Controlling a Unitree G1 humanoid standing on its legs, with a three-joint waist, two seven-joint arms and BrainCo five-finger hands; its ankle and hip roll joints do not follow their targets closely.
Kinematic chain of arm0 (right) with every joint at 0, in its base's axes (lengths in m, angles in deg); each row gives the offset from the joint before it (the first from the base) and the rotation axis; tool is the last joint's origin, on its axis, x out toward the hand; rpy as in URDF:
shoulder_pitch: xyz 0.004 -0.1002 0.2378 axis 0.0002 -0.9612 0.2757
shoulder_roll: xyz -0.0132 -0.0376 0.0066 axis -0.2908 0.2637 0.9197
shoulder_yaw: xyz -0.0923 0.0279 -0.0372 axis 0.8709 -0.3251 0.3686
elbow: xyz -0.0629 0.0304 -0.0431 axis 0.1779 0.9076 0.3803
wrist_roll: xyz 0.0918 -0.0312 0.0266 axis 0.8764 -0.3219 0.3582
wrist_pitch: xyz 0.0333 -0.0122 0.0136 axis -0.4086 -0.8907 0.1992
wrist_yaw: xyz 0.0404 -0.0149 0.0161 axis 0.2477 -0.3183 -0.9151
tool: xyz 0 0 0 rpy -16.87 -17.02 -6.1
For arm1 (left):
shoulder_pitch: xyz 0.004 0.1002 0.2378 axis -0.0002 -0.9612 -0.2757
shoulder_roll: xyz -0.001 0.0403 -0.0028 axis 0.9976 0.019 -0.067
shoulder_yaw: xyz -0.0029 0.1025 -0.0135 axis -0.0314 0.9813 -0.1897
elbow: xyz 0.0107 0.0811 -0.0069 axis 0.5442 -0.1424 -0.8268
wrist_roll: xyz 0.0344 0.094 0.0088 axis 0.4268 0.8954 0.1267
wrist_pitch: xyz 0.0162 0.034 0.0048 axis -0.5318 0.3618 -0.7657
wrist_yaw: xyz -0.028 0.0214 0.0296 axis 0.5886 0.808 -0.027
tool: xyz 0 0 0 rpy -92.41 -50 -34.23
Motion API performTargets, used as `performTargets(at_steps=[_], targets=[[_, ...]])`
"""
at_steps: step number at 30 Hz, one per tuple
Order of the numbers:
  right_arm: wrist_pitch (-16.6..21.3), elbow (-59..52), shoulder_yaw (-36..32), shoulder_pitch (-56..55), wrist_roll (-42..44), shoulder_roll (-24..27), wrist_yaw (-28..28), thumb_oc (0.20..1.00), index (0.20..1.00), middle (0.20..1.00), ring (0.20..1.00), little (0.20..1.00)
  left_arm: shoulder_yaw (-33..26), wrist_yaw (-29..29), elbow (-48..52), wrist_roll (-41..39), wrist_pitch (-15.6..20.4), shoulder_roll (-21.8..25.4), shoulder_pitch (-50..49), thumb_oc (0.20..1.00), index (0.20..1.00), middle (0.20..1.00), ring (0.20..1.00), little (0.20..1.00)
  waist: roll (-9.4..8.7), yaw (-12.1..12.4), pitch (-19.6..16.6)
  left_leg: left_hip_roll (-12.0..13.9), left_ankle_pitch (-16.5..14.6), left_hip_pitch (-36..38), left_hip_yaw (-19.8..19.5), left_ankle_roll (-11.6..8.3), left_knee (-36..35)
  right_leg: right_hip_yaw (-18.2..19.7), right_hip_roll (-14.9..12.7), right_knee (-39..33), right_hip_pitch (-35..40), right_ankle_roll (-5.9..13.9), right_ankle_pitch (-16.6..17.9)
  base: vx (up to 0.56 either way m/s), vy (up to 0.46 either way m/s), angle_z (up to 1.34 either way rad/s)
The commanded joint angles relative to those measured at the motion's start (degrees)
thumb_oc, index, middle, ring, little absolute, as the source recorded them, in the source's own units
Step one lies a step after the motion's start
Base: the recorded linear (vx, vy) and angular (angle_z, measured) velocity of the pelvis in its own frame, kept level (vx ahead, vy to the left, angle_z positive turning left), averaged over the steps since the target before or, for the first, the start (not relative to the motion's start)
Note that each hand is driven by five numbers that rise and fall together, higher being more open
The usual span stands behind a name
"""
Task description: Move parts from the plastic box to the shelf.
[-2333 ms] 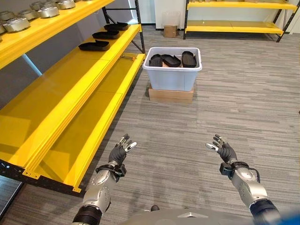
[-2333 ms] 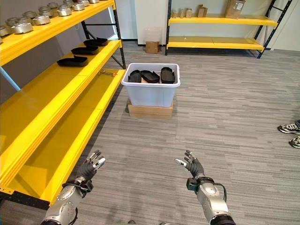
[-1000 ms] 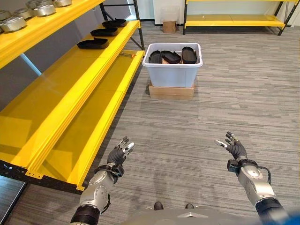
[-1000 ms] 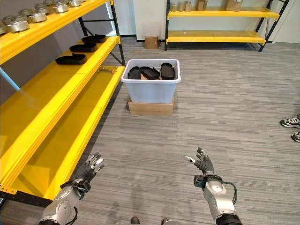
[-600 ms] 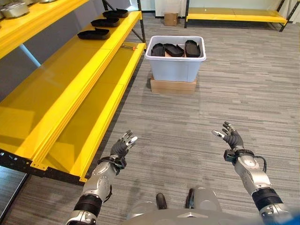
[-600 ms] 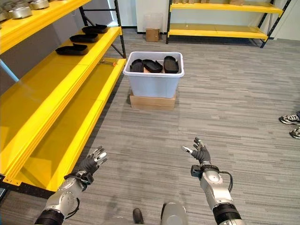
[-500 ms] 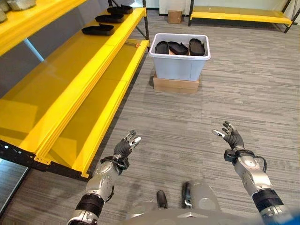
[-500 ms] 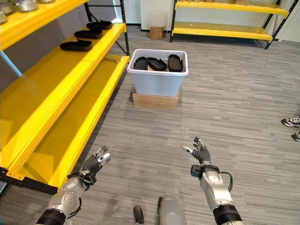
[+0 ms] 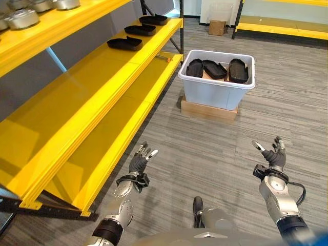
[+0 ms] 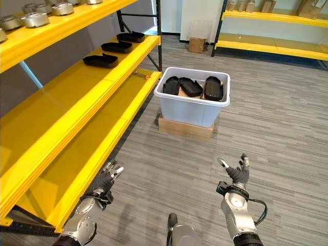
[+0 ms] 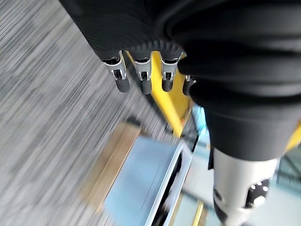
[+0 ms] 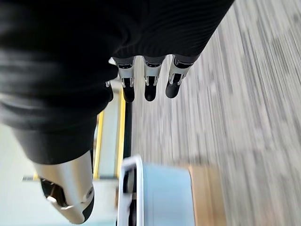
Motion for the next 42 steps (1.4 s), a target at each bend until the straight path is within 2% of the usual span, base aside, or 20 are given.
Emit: performTargets(at_steps=[1,7,10,13,14,16,18,19,20,21,22,23,24,28,29,32,35,36,37,42], targets=[[2.14,-1.77,-3.02,-0.61,-3.04,-0.03,8.92,1.0,1.0,1.0,1.0,1.0,-0.65,0.94,4.83,1.68,4.31,1.39,-1.01,1.0,1.0,1.0,1.0,1.0,-1.9,-1.1,-2.35,-7.95,-0.81,-4.9,2.43,3.93,-1.07,0.85,0.73,-3.75,-2.6,6.21,4.55,0.3,-0.08,0.09],[0.09,-0.15,-3.95,-1.48,-3.95,0.2,13.79,1.0,1.0,1.0,1.0,1.0,2.01,-0.53,6.75,5.24,5.94,2.47,0.44,1.0,1.0,1.0,1.0,1.0,-0.96,-2.67,-2.44,-5.64,3.72,-8.42,4.0,1.88,6.72,3.26,2.86,-1.96,-2.55,3.99,1.19,0.26,-0.07,0.02],[-0.61,0.59,-3.85,-1.27,-2.44,0.63,14.76,1.0,1.0,1.0,1.0,1.0,3.97,-1.83,7.72,8.5,5.71,2.98,2.86,1.0,1.0,1.0,1.0,1.0,-0.96,-3.51,-2.35,-4.57,3.92,-10.18,5.87,1.35,9.78,3.66,3.45,-0.88,-3.24,3.24,-0.02,0.23,-0.059,-0.07],[0.94,2.89,-4.01,-1.06,4.47,1.32,6.98,1.0,1.0,1.0,1.0,1.0,6.69,1.76,8.69,10.43,4.59,2.98,7.24,1.0,1.0,1.0,1.0,1.0,-0.35,-5.63,-2.47,-3.41,5.43,-11.05,8.28,-0.13,13.68,4.67,4.55,0.42,-4.37,1.92,-1.51,0.22,-0.01,-0.15],[1.42,1.47,-2.83,-1.97,1.7,1.6,3.73,1.0,1.0,1.0,1.0,1.0,6.2,6.61,7.07,7.79,5.7,3.09,9.51,1.0,1.0,1.0,1.0,1.0,0.04,-6.82,-3.35,-1.78,9.48,-11.27,10.5,-2.15,18.47,4.69,5.0,0.03,-3.19,0.58,-3.29,0.24,-0.068,0.01],[-0.26,-1.11,-2.04,-3.16,3.46,1.33,3.46,1.0,1.0,1.0,1.0,1.0,4.25,7.23,6.87,7.66,3.68,3.55,12.01,1.0,1.0,1.0,1.0,1.0,-1.7,-7.02,-3.3,0.12,11.21,-17.17,12.39,-2.67,29.76,6.14,4.29,-0.93,-1.18,-0.13,-3.93,0.17,-0.122,-0.01],[-1.1,-1.47,-2.34,-3.65,4.76,1.3,2.45,1.0,1.0,1.0,1.0,1.0,2.75,6.02,7.4,9.8,1.24,3.95,13.06,1.0,1.0,1.0,1.0,1.0,-3.33,-6.99,-2.46,3.58,10.13,-22.34,14.73,-2.1,34.33,7.2,3.61,-1.3,0.29,-0.25,-3.99,0.14,-0.046,-0.41],[-1.56,-1.33,-2.35,-3.69,4.84,1.43,1.86,1.0,1.0,1.0,1.0,1.0,2.36,5.99,7.69,11.14,0.15,4.21,13.29,1.0,1.0,1.0,1.0,1.0,-3.41,-6.96,-1.7,5.36,7.7,-24.19,14.54,-1.98,33.94,8.34,3.97,-1.21,1.61,0.12,-4.81,0.2,0.099,-0.35],[-2.72,-1.02,-2.07,-3.4,4.37,1.56,1.27,1.0,1.0,1.0,1.0,1.0,2.05,6.59,7.87,12.34,-0.97,4.8,13.27,1.0,1.0,1.0,1.0,1.0,-4.12,-6.81,-0.92,6.03,5.95,-26.38,14.86,-0.61,30.74,9.94,3.51,-1.35,2.55,0.5,-4.51,0.2,0.15,-0.15],[-2.98,-0.85,-1.86,-3.22,4.32,1.6,1.26,1.0,1.0,1.0,1.0,1.0,2.03,6.85,7.75,12.62,-1.21,5.05,13.21,1.0,1.0,1.0,1.0,1.0,-4.25,-6.68,-0.58,6.03,6.05,-26.97,14.74,-0.44,28.27,10.62,3.38,-1.58,3.14,0.7,-4.33,0.22,0.301,-0.13],[-3.71,-0.44,-1.34,-2.54,4.47,1.78,1.52,1.0,1.0,1.0,1.0,1.0,1.68,7.47,6.84,13.7,-1.73,5.64,12.84,1.0,1.0,1.0,1.0,1.0,-4.57,-6.07,0.32,5.33,6.65,-28.34,13.63,0.01,17.17,13.17,2.61,-2.88,5.6,1.73,-3.7,0.29,0.353,-0.42],[-3.55,-0.26,-0.63,-2.07,4.88,1.94,2.15,1.0,1.0,1.0,1.0,1.0,1.24,7.48,6.03,14.47,-2.75,6.59,12.12,1.0,1.0,1.0,1.0,1.0,-4.73,-4.47,1.26,5.2,13.89,-30.93,10.0,-1.01,5.58,15.76,2.32,-4.32,7.59,2.26,-2.08,0.37,0.404,-0.6],[-3.46,0.1,-0.28,-1.69,5.19,2.13,1.98,1.0,1.0,1.0,1.0,1.0,0.98,7.57,5.35,14.47,-3.14,7.0,11.52,1.0,1.0,1.0,1.0,1.0,-4.55,-3.55,1.71,5.01,15.35,-32.09,7.82,-1.5,2.46,17.38,2.19,-4.33,8.76,2.5,-2.26,0.32,0.297,-0.95],[-2.46,1.66,1.28,0.59,5.85,1.98,0.91,1.0,1.0,1.0,1.0,1.0,-0.17,6.3,0.48,15.51,-0.74,6.99,9.21,1.0,1.0,1.0,1.0,1.0,-3.91,-1.29,1.79,3.58,14.06,-32.74,4.48,-1.61,2.55,19.62,0.86,-2.94,11.43,3.2,-5.13,0.23,0.248,-1.11],[-2.67,0.69,0.74,0.19,5.54,1.94,0.31,1.0,1.0,1.0,1.0,1.0,-0.77,5.33,-0.66,15.83,-0.22,6.24,7.18,1.0,1.0,1.0,1.0,1.0,-3.19,-1.13,1.34,2.32,11.9,-29.88,5.24,-1.06,2.12,18.08,0.09,-1.23,11.23,3.66,-6.5,0.24,0.296,-1.26],[-1.86,-1.01,-0.07,0.09,0.13,2.04,-0.36,1.0,1.0,1.0,1.0,1.0,-1.0,6.62,-2.61,16.29,-3.29,4.77,5.23,1.0,1.0,1.0,1.0,1.0,-1.94,-1.05,1.09,1.37,10.08,-26.66,4.8,-0.56,1.23,15.96,-0.46,1.58,9.55,3.77,-7.34,0.19,0.233,-0.92],[-2.79,-3.89,1.73,2.1,-2.21,2.19,-0.03,1.0,1.0,1.0,1.0,1.0,-1.85,7.47,-6.8,14.91,-0.1,4.43,3.5,1.0,1.0,1.0,1.0,1.0,-1.09,-0.36,0.92,-0.03,8.21,-24.16,4.21,0.61,0.43,14.06,-0.95,4.21,7.05,4.05,-8.03,0.12,0.142,-0.2],[-2.96,-5.22,2.97,2.98,6.4,1.06,-4.61,1.0,1.0,1.0,1.0,1.0,-3.09,5.82,-6.83,16.16,1.96,5.03,1.68,1.0,1.0,1.0,1.0,1.0,-0.75,0.71,0.77,-0.36,7.67,-23.23,4.38,1.19,-0.4,12.52,-1.51,4.58,5.75,4.22,-8.05,0.09,0.113,0.12],[-1.14,-4.49,1.61,3.26,9.55,-0.03,-4.49,1.0,1.0,1.0,1.0,1.0,-4.18,1.07,-6.33,13.16,1.63,5.63,0.22,1.0,1.0,1.0,1.0,1.0,-0.55,1.52,0.51,-0.49,7.37,-22.58,4.32,1.52,-1.02,11.84,-1.99,4.4,5.38,4.5,-7.86,0.08,0.11,-0.13],[2.31,-3.06,-2.24,4.67,10.68,0.71,-4.56,1.0,1.0,1.0,1.0,1.0,-4.83,-6.71,-7.78,14.42,1.48,7.55,-3.5,1.0,1.0,1.0,1.0,1.0,-0.08,2.7,-0.21,-1.65,6.31,-20.91,3.71,2.94,-1.56,10.88,-2.95,6.01,5.33,5.28,-7.14,0.08,0.087,-0.03]])
